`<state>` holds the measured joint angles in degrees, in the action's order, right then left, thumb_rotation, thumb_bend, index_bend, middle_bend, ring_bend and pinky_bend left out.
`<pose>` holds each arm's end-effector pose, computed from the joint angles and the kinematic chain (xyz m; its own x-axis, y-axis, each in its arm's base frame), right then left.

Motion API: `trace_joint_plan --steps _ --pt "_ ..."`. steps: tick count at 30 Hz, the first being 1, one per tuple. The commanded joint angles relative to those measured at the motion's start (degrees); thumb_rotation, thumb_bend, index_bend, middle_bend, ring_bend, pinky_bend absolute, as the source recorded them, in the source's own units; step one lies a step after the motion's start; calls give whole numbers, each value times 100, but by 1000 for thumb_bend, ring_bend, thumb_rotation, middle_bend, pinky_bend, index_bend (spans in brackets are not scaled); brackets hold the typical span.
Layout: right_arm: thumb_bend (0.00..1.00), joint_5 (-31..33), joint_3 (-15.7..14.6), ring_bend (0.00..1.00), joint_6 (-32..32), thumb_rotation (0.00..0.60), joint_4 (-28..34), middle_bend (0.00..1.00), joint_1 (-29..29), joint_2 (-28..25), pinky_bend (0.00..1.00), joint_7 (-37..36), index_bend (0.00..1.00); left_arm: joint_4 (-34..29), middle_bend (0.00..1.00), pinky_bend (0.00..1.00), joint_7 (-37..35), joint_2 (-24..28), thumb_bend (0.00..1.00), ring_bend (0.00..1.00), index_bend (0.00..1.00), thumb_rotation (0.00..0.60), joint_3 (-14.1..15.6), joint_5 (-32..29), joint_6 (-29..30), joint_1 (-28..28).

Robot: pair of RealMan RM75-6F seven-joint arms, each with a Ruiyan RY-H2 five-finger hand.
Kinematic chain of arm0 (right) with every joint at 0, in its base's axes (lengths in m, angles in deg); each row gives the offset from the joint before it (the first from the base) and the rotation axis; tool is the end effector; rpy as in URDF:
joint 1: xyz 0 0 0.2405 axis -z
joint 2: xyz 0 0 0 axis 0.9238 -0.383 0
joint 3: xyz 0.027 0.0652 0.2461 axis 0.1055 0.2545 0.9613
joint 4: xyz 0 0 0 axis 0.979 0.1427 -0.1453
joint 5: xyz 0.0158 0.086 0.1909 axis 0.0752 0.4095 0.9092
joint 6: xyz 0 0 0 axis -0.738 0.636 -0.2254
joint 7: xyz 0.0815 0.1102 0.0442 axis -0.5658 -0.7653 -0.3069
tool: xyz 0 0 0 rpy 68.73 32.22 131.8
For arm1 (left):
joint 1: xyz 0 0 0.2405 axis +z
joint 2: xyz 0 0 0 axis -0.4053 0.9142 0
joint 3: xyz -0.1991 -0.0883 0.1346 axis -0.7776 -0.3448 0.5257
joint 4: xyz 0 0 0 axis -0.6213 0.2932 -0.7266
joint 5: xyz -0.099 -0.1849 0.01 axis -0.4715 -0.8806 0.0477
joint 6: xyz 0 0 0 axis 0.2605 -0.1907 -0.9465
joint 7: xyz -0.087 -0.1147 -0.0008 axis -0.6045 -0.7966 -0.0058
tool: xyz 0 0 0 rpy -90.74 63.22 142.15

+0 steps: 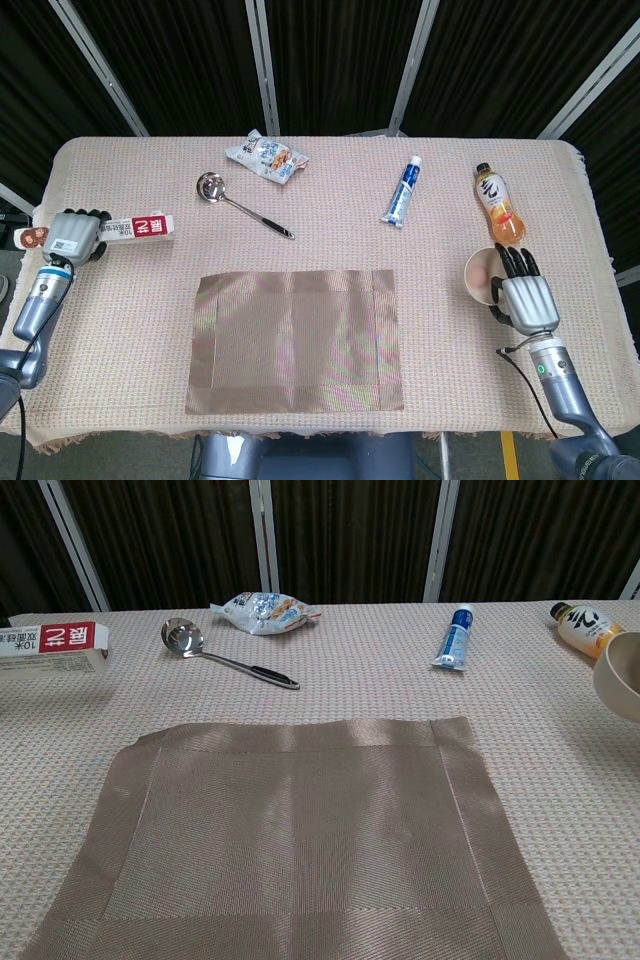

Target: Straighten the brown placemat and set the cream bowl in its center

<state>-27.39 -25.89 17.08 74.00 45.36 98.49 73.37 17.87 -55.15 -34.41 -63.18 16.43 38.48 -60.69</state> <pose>-0.3258 -0.2991 0.0786 0.5841 -0.0830 0.8074 -0.8098 -0.1267 0.5728 -0.3564 0.4091 0.0989 0.7043 0.1671 0.6899 0.7053 -0.0543 -0.7069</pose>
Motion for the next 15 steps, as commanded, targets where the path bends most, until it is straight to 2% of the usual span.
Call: trace_joint_plan --steps 1,7,15 --pt "287 -314 -39 0 263 600 441 0 -36 -291 0 161 786 -26 0 0 -206 -8 0 0 0 600 -92 -63 44 14" --pt "287 -731 -48 0 399 600 1191 0 -221 -680 0 675 787 -258 0 0 -448 169 0 0 0 600 -93 58 476 113" --pt "287 -956 64 0 -250 600 2700 0 -790 -1182 0 1437 786 -1295 0 0 -685 942 0 0 0 600 -151 159 1380 507"
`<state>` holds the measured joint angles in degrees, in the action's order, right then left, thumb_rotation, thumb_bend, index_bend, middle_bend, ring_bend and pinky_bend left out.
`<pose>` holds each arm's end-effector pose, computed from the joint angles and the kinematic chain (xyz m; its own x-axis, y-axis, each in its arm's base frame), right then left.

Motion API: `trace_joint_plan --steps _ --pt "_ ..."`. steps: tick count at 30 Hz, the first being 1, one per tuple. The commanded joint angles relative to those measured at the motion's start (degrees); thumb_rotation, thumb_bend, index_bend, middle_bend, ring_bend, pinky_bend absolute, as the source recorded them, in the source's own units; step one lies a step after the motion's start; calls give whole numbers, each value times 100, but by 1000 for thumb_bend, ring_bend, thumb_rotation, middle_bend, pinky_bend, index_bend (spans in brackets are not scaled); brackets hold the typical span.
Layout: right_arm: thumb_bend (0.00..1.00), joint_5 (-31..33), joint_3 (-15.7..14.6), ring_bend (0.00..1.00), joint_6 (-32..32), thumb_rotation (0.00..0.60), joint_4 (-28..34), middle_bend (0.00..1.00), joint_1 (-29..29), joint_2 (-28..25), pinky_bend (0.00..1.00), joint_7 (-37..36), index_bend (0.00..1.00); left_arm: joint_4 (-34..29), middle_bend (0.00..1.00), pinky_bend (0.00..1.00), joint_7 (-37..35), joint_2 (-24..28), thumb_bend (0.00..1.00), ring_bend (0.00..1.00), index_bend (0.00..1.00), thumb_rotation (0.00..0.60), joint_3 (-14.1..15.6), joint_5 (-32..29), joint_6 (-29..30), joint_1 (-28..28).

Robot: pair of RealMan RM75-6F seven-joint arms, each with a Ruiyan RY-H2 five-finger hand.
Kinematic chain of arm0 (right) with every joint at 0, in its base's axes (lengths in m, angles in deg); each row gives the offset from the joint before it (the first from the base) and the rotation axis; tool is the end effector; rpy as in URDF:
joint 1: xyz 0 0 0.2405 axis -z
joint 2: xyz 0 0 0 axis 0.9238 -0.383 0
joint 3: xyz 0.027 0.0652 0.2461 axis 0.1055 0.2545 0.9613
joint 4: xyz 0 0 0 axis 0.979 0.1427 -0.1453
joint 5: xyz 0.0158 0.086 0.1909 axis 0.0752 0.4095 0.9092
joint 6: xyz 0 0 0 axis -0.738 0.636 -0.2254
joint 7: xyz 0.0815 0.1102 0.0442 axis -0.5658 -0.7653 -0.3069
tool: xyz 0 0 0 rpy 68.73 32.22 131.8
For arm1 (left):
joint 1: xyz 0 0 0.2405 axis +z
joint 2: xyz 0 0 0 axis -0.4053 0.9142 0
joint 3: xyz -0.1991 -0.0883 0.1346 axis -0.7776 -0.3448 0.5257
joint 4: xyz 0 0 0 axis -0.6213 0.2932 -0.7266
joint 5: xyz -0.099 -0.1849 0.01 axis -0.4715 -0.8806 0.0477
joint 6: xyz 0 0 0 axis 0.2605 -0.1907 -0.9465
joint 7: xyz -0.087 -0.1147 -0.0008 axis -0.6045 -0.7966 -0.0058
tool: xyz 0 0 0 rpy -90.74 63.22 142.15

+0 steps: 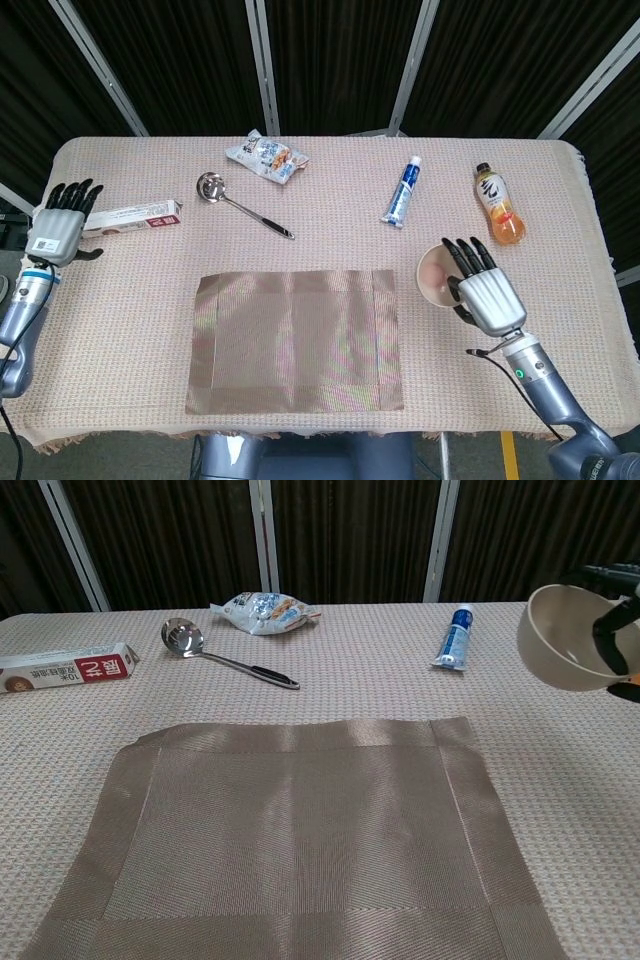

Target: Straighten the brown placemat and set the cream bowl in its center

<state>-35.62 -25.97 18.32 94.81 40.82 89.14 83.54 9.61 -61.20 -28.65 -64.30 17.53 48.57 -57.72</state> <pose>-0.2315 -0.2955 0.0867 0.6174 0.0163 0.7865 -0.7171 -0.3995 0.5711 -0.3460 0.3935 0.1284 0.5981 0.0394 0.8004 0.8005 -0.0774 -0.5944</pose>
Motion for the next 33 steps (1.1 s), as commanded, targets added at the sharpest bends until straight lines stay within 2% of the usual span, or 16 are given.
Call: trace_joint_plan --steps 1,6,10,17,23,29,30,31,32,33 --pt "287 -124 91 0 -531 600 799 0 -442 -266 0 534 787 -683 0 0 -38 512 0 0 0 600 -52 45 501 284" --pt "287 88 229 0 -1145 600 1253 0 -874 -97 0 947 787 -1589 0 0 475 1062 0 0 0 600 -70 -11 931 593" --pt "287 341 382 0 -1638 600 1456 0 -1285 275 0 1275 787 -2472 0 0 945 1550 0 0 0 600 -29 -40 1222 857" --pt "286 1021 538 0 -2241 600 1403 0 -1875 1038 0 2080 787 -3558 0 0 1512 2148 0 0 0 600 77 -55 1358 1105" --pt "286 1570 558 0 -2390 600 1148 0 -2204 1675 0 2605 787 -3924 0 0 1729 2327 0 0 0 600 107 -41 1413 1193" --pt "285 1931 451 0 -2358 600 899 0 -2350 1998 0 3007 786 -3967 0 0 1802 2327 0 0 0 600 95 -95 1352 1209" --pt "283 1996 438 0 -2340 600 877 0 -2360 2033 0 3048 774 -3968 0 0 1798 2319 0 0 0 600 95 -109 1326 1209" --pt "274 2059 431 0 -2320 600 863 0 -2367 2067 0 3071 712 -3969 0 0 1789 2312 0 0 0 600 100 -118 1290 1206" --pt "261 2087 431 0 -2306 600 856 0 -2371 2082 0 3081 607 -3970 0 0 1786 2309 0 0 0 600 104 -121 1271 1204" --pt "242 2114 433 0 -2291 600 846 0 -2374 2096 0 3088 451 -3969 0 0 1785 2307 0 0 0 600 107 -124 1255 1202"
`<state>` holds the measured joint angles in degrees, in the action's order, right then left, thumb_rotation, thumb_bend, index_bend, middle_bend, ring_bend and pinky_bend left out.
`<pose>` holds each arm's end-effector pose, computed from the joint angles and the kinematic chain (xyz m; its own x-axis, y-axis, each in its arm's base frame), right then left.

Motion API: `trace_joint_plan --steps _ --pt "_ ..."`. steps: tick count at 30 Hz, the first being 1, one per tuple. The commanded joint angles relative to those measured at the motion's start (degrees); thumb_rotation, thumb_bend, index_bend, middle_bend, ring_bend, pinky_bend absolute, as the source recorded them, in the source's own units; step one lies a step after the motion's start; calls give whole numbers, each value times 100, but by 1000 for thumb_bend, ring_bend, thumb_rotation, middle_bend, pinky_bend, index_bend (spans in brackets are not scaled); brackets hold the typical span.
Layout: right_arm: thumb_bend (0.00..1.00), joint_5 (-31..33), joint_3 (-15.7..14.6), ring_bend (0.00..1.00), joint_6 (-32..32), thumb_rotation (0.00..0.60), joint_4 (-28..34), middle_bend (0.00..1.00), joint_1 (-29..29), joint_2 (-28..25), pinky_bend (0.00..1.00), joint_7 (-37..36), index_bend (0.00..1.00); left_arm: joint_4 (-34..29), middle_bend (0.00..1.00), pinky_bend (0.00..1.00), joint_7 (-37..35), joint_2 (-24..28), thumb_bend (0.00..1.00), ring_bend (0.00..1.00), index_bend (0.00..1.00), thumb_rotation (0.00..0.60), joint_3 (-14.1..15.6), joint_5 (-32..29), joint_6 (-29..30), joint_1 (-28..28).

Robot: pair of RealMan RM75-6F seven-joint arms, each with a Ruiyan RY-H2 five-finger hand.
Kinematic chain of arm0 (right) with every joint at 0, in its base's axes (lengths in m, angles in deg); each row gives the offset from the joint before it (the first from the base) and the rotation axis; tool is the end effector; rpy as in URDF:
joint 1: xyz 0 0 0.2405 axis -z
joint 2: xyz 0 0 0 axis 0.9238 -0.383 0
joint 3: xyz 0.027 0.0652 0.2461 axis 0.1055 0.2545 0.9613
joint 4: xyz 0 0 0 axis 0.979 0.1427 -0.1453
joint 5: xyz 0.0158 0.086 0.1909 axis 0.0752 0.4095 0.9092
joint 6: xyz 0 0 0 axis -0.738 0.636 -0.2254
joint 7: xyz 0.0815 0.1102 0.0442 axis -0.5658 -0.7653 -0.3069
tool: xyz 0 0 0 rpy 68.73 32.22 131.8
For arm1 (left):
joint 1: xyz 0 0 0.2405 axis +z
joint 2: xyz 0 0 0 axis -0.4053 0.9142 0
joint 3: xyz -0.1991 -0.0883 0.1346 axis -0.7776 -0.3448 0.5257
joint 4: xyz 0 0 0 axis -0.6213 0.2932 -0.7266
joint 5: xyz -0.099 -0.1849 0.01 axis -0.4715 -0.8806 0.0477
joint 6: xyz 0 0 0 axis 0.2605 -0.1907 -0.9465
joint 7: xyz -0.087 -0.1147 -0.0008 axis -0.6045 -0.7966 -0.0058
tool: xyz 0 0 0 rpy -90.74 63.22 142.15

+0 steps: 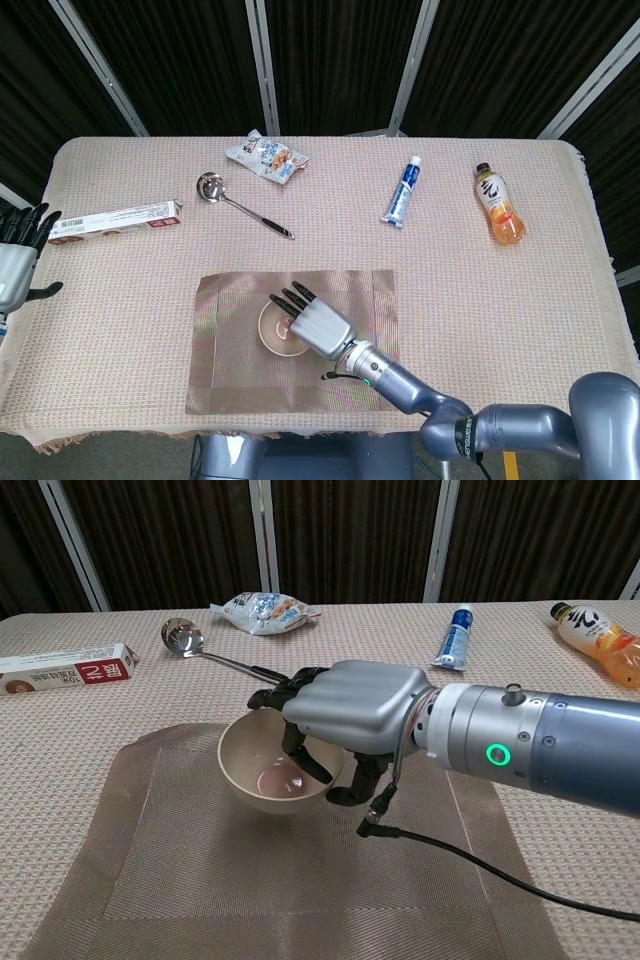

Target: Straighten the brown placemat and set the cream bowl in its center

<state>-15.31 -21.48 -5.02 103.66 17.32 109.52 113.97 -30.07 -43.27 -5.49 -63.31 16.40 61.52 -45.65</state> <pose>-0.0466 -0.2904 -0.0661 0.7187 -0.0952 0.6888 -0.4941 -0.7668 0.4097 -0.3256 0.2940 0.1857 0.6347 0.0115 0.7727 0.7711 -0.0756 -0.6322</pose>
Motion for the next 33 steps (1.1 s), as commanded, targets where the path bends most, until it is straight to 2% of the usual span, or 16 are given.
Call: trace_joint_plan --steps 1,3,4,7,11,16,21,24,27,30,33 --pt "173 139 -20 0 73 600 -57 0 -34 76 0 55 229 5 0 0 5 -16 0 0 0 600 10 -16 -71 -11" --pt "69 257 -27 0 60 600 -11 0 -39 52 0 10 13 3 0 0 20 -25 0 0 0 600 3 -17 -78 -13" --pt "15 328 -31 0 23 600 49 0 -39 16 0 -49 6 -4 0 0 23 -28 0 0 0 600 -2 -19 -81 -13" --pt "0 392 -44 0 -8 600 284 0 -29 -184 0 -248 0 -75 0 0 0 -18 0 0 0 600 -21 -44 -103 -5" --pt "0 185 -102 0 261 600 555 0 115 -440 0 -436 0 -225 0 0 -61 17 0 0 0 600 -59 -79 -68 30" --pt "0 -211 -270 0 712 600 997 0 459 -1007 0 -780 0 -487 0 0 7 121 0 0 0 600 -106 -76 83 96" --pt "0 -867 -555 0 1455 600 1299 0 1046 -1817 0 -1320 0 -902 0 0 123 225 0 0 0 600 -134 -100 395 280" --pt "0 -1378 -794 0 2063 600 1103 0 1506 -2322 0 -1830 0 -1243 0 0 499 244 0 0 0 600 -160 -305 699 495" --pt "0 -1527 -914 0 2546 600 723 0 1876 -2608 0 -2240 0 -1573 0 0 852 290 0 0 0 600 -140 -443 872 634" --pt "0 -1737 -1026 0 3266 600 118 0 2382 -2745 0 -3050 0 -1965 0 0 1142 332 0 0 0 600 -63 -449 1133 825" --pt "0 -1670 -1071 0 3635 600 -215 0 2710 -2755 0 -3544 0 -2099 0 0 1255 315 0 0 0 600 17 -385 1280 939"
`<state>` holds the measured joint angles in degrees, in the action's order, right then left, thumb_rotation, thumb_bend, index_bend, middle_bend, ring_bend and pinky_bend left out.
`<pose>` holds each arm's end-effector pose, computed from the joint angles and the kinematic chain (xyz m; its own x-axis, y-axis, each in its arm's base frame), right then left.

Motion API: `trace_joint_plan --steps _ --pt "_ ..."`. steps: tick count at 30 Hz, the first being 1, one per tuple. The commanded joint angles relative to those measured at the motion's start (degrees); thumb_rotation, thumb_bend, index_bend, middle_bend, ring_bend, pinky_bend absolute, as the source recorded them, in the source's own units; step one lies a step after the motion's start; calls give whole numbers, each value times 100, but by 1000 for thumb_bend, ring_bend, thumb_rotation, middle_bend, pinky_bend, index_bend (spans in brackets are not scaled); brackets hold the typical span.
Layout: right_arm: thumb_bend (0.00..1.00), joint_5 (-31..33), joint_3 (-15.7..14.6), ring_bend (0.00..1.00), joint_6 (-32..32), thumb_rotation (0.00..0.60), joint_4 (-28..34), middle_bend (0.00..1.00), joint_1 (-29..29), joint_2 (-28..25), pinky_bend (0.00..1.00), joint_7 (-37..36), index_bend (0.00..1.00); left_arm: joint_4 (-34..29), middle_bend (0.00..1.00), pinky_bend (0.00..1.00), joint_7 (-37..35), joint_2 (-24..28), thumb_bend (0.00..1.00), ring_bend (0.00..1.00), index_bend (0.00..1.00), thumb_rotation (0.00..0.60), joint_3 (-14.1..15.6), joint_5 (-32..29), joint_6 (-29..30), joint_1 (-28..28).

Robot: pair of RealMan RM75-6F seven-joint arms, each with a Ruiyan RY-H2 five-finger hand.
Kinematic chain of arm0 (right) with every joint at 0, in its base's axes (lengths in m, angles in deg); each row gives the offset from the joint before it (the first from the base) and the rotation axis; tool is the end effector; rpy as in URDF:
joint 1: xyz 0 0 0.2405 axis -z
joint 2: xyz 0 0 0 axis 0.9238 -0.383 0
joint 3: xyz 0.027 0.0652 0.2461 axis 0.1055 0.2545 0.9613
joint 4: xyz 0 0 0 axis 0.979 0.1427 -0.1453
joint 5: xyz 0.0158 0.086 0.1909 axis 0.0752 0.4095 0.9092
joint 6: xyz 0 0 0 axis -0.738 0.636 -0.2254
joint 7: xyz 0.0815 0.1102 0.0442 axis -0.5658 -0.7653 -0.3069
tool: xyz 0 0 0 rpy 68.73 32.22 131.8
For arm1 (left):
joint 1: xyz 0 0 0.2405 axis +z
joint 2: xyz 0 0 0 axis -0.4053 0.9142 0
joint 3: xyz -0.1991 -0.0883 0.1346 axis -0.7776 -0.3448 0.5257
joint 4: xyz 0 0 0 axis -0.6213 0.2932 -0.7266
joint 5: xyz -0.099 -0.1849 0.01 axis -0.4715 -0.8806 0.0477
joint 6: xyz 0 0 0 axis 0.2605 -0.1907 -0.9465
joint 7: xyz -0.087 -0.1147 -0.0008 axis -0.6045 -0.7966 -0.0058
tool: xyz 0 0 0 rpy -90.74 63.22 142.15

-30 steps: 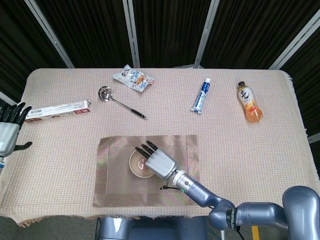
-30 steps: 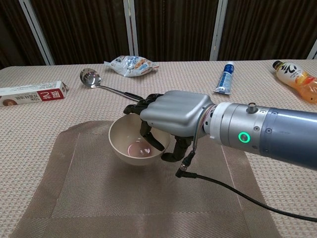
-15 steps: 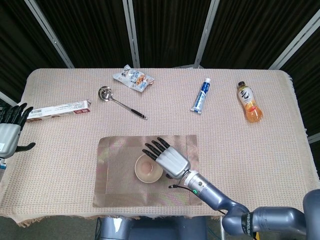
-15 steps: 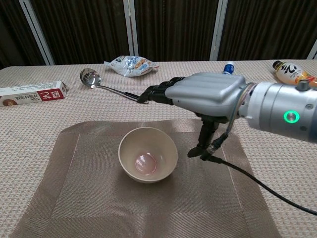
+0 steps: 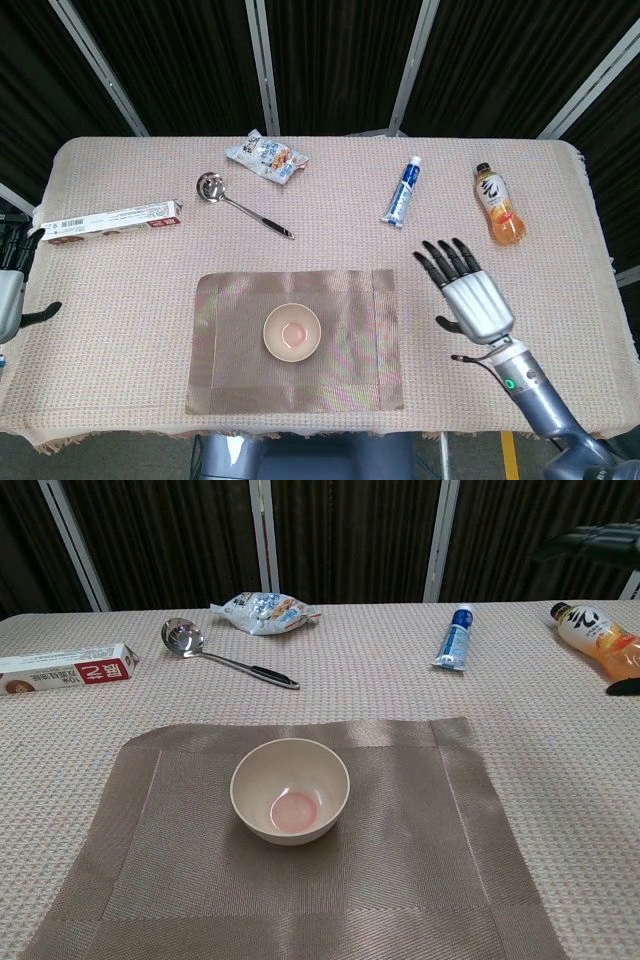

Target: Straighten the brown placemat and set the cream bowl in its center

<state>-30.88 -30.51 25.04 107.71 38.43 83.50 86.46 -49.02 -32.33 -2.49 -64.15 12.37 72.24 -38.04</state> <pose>-0.2009 -0.2767 0.1069 0.5443 0.0227 0.8386 -0.7670 -0.3913 0.5085 -0.2971 0.2385 0.1834 0.5603 -0.0411 0.8273 0.8282 0.0453 -0.5586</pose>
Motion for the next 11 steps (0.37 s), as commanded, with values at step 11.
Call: trace_joint_plan --steps 11 --pt "0 -64 -388 0 1585 600 -2029 0 1642 -14 0 -2122 0 -280 0 0 278 -140 0 0 0 600 502 533 755 666"
